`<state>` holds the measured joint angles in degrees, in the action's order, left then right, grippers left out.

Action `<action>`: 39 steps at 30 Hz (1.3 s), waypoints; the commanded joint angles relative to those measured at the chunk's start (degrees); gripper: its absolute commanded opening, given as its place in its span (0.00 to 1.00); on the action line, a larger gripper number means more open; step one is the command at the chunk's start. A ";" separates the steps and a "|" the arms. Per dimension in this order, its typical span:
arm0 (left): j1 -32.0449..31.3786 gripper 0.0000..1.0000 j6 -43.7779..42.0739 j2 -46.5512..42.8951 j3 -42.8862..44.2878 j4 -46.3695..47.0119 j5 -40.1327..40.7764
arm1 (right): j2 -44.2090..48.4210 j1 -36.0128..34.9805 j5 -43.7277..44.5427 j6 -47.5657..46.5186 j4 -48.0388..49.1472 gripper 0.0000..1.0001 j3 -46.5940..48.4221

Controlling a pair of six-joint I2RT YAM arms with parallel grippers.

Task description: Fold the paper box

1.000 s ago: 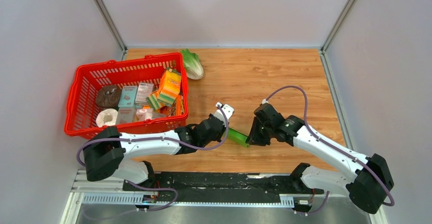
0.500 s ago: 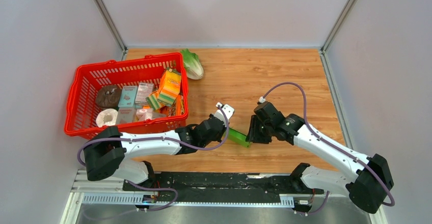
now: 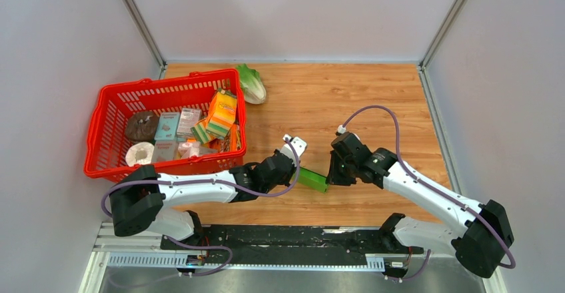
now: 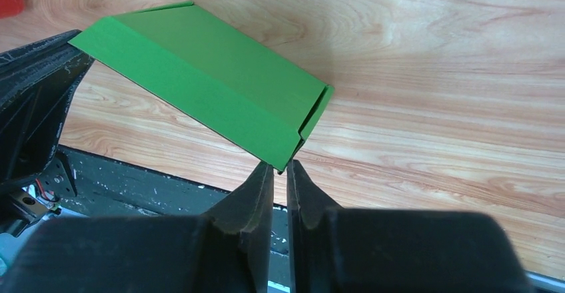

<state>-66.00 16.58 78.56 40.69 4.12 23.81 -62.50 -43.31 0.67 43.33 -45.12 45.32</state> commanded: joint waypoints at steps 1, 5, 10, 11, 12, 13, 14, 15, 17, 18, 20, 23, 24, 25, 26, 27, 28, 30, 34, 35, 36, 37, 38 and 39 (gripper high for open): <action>-0.45 0.00 -0.14 0.80 1.33 -0.34 -0.52 | -0.60 0.07 2.59 -2.02 -1.63 0.14 1.53; -0.36 0.00 -0.06 0.89 1.24 -0.34 -0.52 | -0.78 -0.11 3.37 -2.46 -3.04 0.10 1.96; -0.36 0.00 -0.06 1.24 1.50 -0.25 -0.79 | -0.08 -0.02 0.58 -2.46 -1.73 0.29 1.79; -0.36 0.00 0.03 1.41 1.59 -0.25 -0.70 | 0.36 -0.02 0.13 -2.11 -0.85 0.39 1.79; -0.36 0.00 0.21 1.50 1.50 -0.25 -0.70 | 1.06 0.07 -1.35 -0.37 -0.50 0.43 1.53; -0.36 0.00 0.21 1.50 1.41 -0.34 -0.61 | 3.24 0.24 -2.33 0.60 -0.14 0.46 1.35; -0.36 0.00 0.38 1.50 1.33 -0.34 -0.52 | 4.39 0.50 -2.34 1.83 -0.05 0.50 1.00; -0.45 0.00 0.56 1.33 1.24 -0.43 -0.35 | 5.71 0.94 -2.34 5.50 -0.05 0.53 -0.05; -0.36 0.00 0.73 1.15 1.15 -0.69 0.35 | 8.88 2.52 -3.56 10.34 0.99 0.64 -2.16; -0.45 0.00 0.91 0.98 1.15 -0.87 0.70 | 9.76 2.96 -4.79 15.76 2.13 0.69 -3.47; -0.36 0.00 1.17 0.98 1.32 -1.22 1.41 | 12.30 4.20 -10.93 21.94 8.95 0.78 -8.22; -0.62 0.00 1.96 1.06 1.94 -2.27 2.20 | 14.50 4.99 -13.32 32.24 13.11 0.93 -12.00; -0.80 0.00 2.14 1.24 2.29 -2.62 2.72 | 15.03 5.16 -13.67 34.52 14.18 0.96 -12.62; -0.97 0.00 2.32 1.33 2.47 -3.23 3.69 | 15.47 5.08 -14.54 38.46 15.49 0.98 -13.41; -1.24 0.00 2.75 1.33 2.55 -3.33 4.13 | 16.26 5.16 -15.25 40.93 19.07 1.00 -15.50; -1.41 0.00 3.11 1.41 2.64 -3.59 4.66 | 16.62 5.08 -16.04 43.13 20.50 1.00 -16.40; -1.50 0.00 3.37 1.42 2.64 -3.77 5.62 | 17.06 5.08 -15.87 47.16 21.12 1.00 -17.19; -1.85 0.00 3.99 1.24 2.64 -3.77 6.42 | 18.46 5.08 -15.17 50.69 24.98 1.00 -20.17; -2.38 0.00 5.13 1.50 3.26 -6.48 8.52 | 18.99 5.16 -12.10 58.43 29.30 1.00 -23.43; -2.47 0.00 6.17 1.94 4.30 -7.45 9.05 | 18.99 5.08 -11.57 59.93 30.26 1.00 -23.78; -2.64 0.00 6.79 2.29 4.75 -8.07 9.58 | 18.73 5.08 -10.78 60.38 30.53 1.00 -24.05; -2.82 0.00 7.15 2.38 5.01 -8.86 9.76 | 18.47 5.08 -8.95 60.64 30.53 1.00 -24.14; -3.00 0.00 7.24 2.64 5.28 -8.95 9.76 | 18.29 5.08 -7.71 60.73 30.71 0.99 -24.31; -3.26 0.00 7.15 2.65 5.37 -9.04 10.02 | 18.12 5.08 -6.65 60.82 31.06 0.99 -24.40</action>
<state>-68.29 21.76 80.31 43.77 -1.15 31.24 -44.23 -38.44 -11.20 97.73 -19.81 21.26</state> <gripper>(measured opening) 0.006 0.996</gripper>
